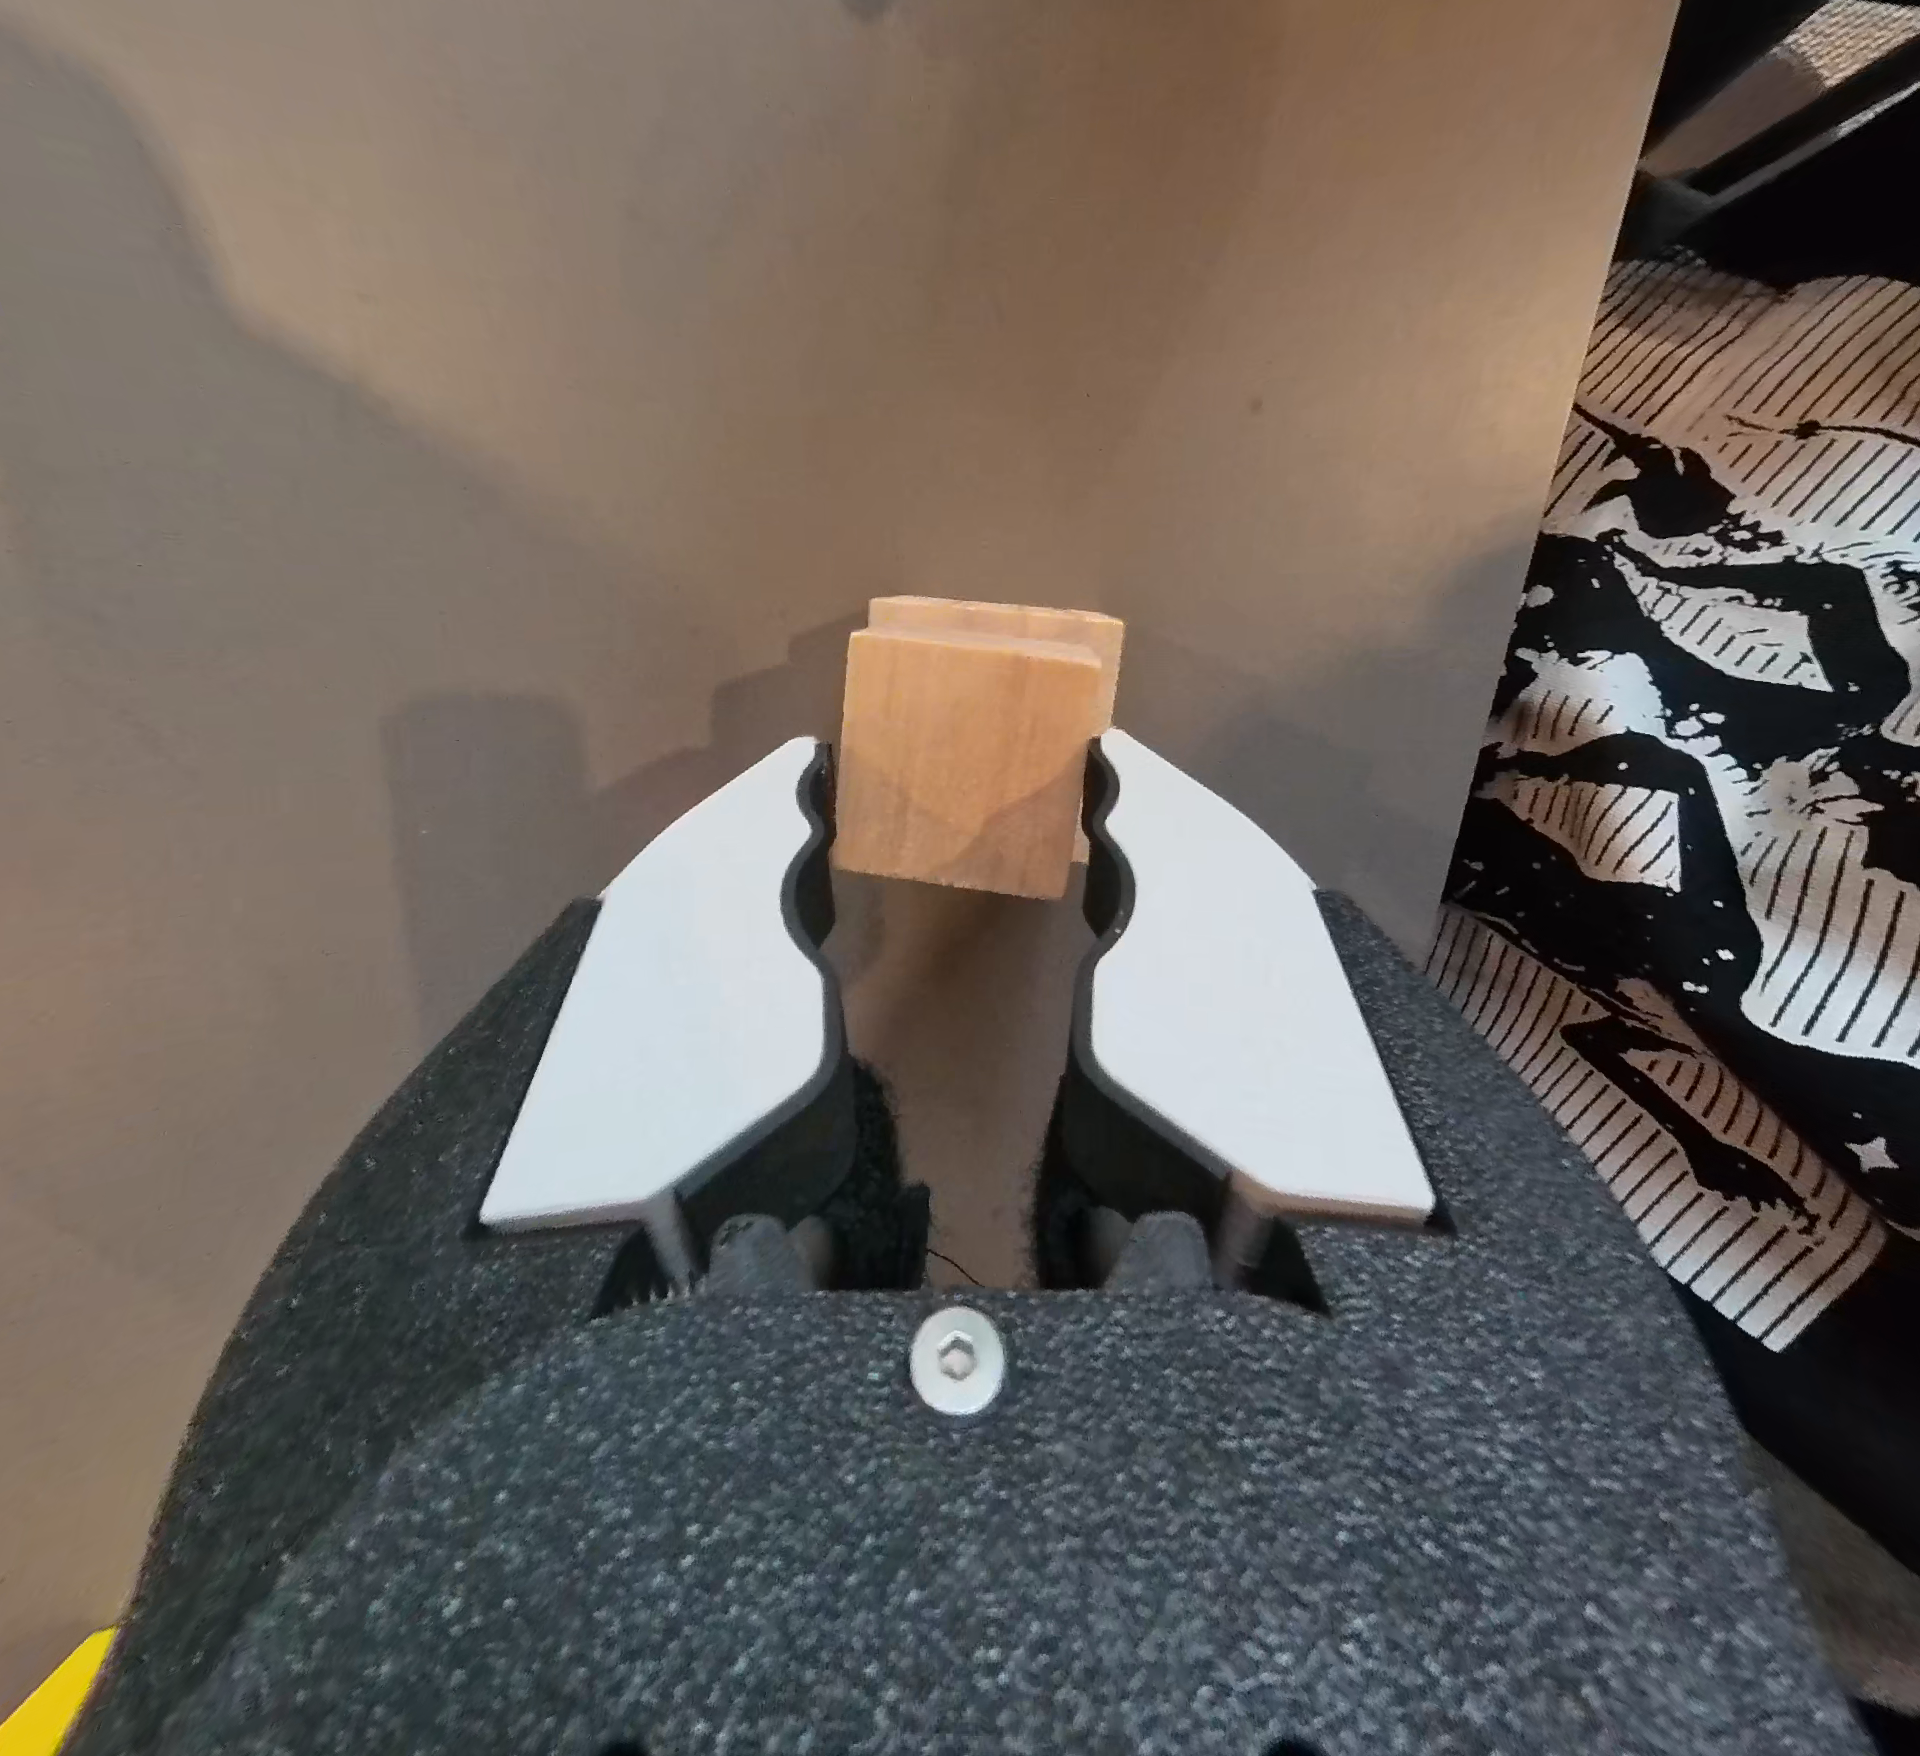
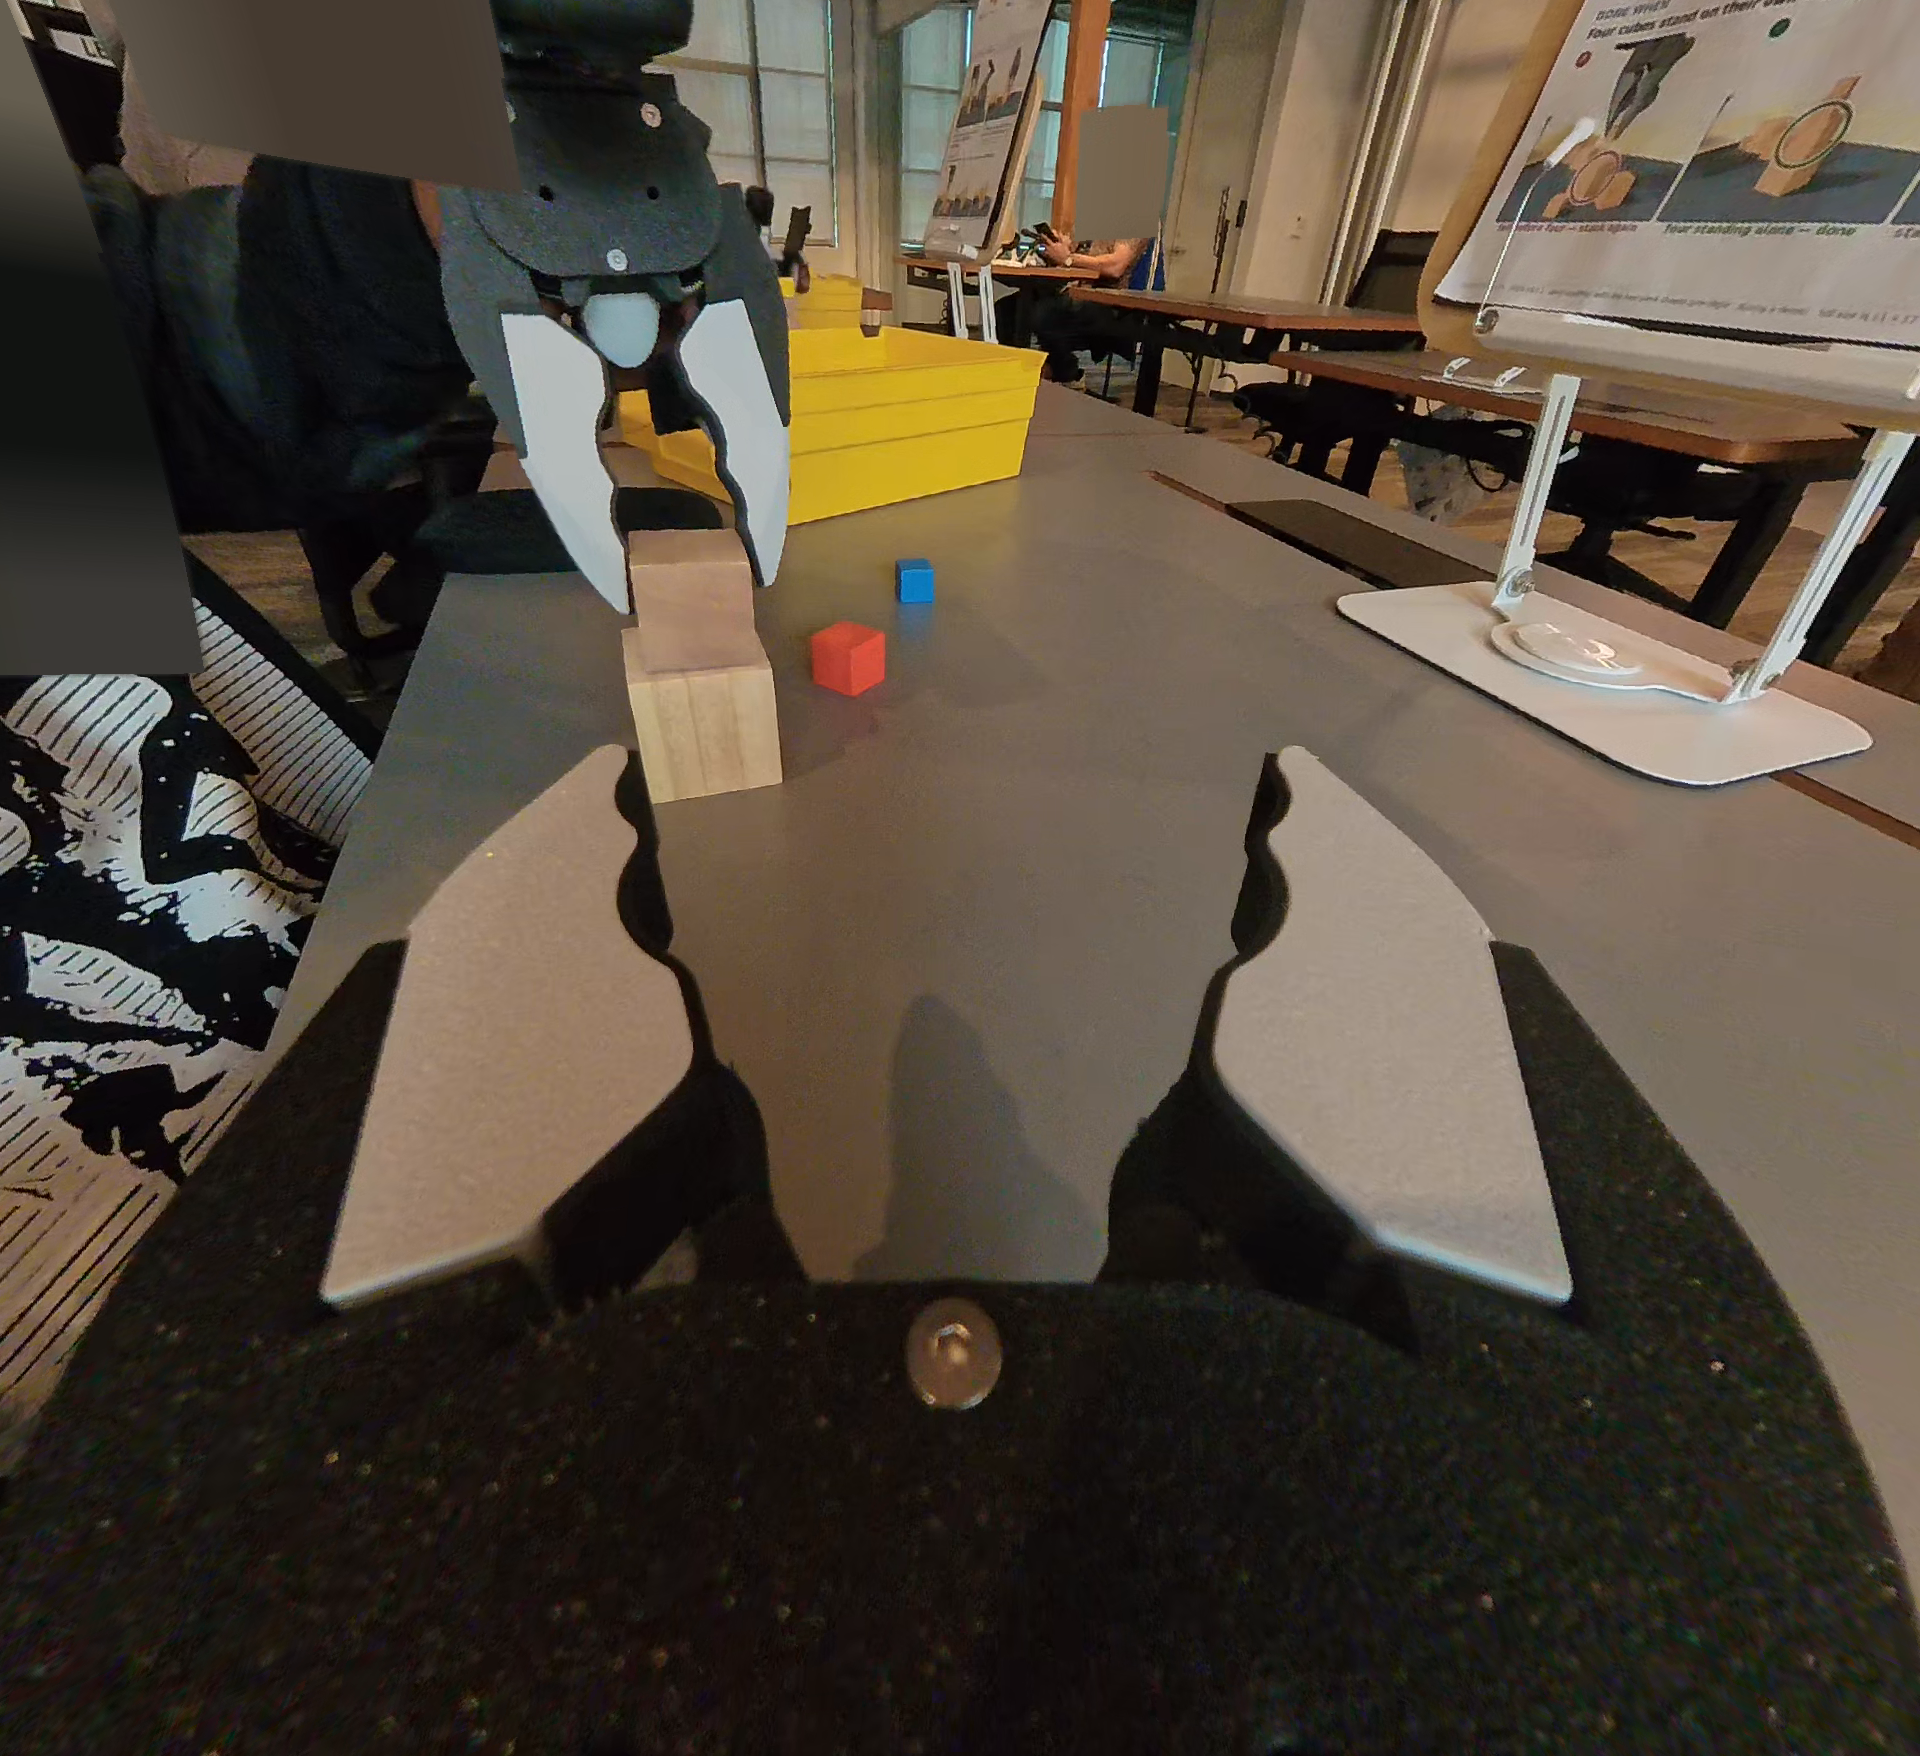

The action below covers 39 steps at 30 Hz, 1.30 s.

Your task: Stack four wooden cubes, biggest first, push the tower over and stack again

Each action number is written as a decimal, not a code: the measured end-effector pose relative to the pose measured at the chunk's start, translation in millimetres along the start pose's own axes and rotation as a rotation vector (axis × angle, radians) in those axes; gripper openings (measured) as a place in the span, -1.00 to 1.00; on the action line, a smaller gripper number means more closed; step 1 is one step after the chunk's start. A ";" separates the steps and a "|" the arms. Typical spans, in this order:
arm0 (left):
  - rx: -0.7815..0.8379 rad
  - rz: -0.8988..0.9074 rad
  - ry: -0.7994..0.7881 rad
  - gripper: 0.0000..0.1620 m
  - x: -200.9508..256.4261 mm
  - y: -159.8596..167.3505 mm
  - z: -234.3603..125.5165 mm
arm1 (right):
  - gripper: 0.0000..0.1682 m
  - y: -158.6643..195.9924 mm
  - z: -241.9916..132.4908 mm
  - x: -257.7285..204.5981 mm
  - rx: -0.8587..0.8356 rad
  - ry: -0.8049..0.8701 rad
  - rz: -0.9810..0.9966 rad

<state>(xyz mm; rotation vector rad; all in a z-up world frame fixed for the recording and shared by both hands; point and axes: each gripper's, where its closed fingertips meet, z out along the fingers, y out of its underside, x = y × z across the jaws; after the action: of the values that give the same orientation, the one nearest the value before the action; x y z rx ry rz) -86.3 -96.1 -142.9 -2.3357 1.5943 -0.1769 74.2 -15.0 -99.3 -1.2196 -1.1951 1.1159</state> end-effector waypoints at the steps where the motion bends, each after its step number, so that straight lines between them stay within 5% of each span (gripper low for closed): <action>1: -0.001 -0.002 0.004 -0.42 1.2 -0.1 0.0 | 0.28 0.0 0.0 0.0 0.000 0.000 0.000; 7: 0.002 -0.027 -0.013 -0.04 -1.8 1.0 -4.5 | 0.28 -0.4 -0.5 0.0 0.002 0.001 -0.001; 13: 0.121 -0.058 -0.063 0.06 -28.5 16.2 -49.0 | 0.27 -0.4 -0.4 0.0 0.002 0.000 0.002; 17: 0.058 -0.139 -0.137 -0.06 -60.7 56.4 -56.9 | 0.27 -0.1 -0.3 0.0 0.000 0.001 0.001; 22: 0.030 -0.252 -0.071 -0.12 -69.2 86.1 -25.2 | 0.26 -0.7 -0.8 0.7 0.006 0.003 0.007; 31: 0.182 -0.406 -0.043 -0.12 -68.9 73.0 33.4 | 0.24 -1.0 -1.2 1.0 0.009 0.004 0.009; 34: 0.191 -0.394 -0.077 -0.25 -74.1 68.8 40.2 | 0.24 -1.1 -1.3 1.0 0.010 0.005 0.009; 36: 0.184 -0.373 -0.062 -0.65 -71.9 68.4 42.7 | 0.24 -1.2 -1.4 1.0 0.011 0.005 0.009; 39: 0.179 -0.336 -0.013 -0.67 -63.8 67.0 37.2 | 0.24 -1.2 -1.4 0.8 0.011 0.005 0.007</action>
<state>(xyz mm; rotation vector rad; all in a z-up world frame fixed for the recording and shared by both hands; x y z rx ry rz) -159.5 -52.8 -195.0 -2.4364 1.1183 -0.3620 75.6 -14.3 -98.0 -1.2187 -1.1806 1.1229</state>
